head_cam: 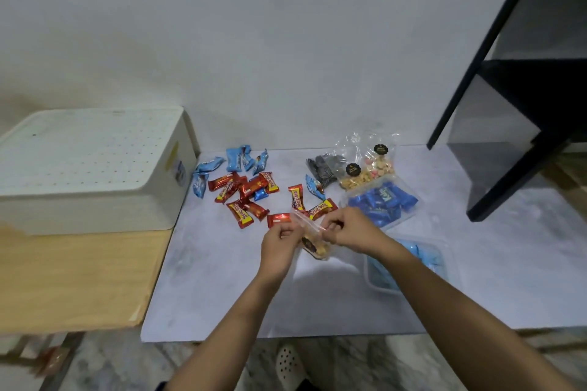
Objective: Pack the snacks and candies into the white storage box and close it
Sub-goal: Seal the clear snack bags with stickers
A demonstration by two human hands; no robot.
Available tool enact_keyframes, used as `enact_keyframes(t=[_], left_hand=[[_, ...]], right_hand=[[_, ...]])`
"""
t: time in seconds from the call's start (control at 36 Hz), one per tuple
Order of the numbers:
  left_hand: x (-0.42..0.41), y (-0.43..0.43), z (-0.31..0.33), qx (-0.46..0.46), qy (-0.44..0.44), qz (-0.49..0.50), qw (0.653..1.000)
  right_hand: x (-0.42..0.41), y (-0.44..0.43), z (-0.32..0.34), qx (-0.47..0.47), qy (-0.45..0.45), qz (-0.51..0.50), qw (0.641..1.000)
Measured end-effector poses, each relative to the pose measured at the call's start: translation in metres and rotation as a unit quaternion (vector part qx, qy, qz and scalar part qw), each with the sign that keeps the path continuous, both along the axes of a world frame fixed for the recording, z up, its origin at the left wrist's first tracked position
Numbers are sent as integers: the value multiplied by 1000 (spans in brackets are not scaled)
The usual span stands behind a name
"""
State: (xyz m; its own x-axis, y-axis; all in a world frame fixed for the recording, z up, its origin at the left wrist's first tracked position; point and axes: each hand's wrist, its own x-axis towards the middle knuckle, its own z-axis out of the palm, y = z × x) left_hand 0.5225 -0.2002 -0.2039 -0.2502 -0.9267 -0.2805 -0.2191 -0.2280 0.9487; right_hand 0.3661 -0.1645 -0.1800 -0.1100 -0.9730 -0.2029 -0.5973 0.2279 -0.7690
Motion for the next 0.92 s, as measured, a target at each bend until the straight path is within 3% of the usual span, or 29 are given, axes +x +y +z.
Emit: enact_keyframes(t=[0.36, 0.69, 0.92], left_hand=[[9, 1, -1, 77, 57, 1, 995], [6, -10, 3, 83, 44, -21, 995], [12, -11, 6, 98, 83, -78, 989]], right_hand=[[12, 2, -3, 40, -45, 78, 995], [12, 1, -5, 27, -42, 74, 996], [10, -2, -4, 26, -67, 58, 996]])
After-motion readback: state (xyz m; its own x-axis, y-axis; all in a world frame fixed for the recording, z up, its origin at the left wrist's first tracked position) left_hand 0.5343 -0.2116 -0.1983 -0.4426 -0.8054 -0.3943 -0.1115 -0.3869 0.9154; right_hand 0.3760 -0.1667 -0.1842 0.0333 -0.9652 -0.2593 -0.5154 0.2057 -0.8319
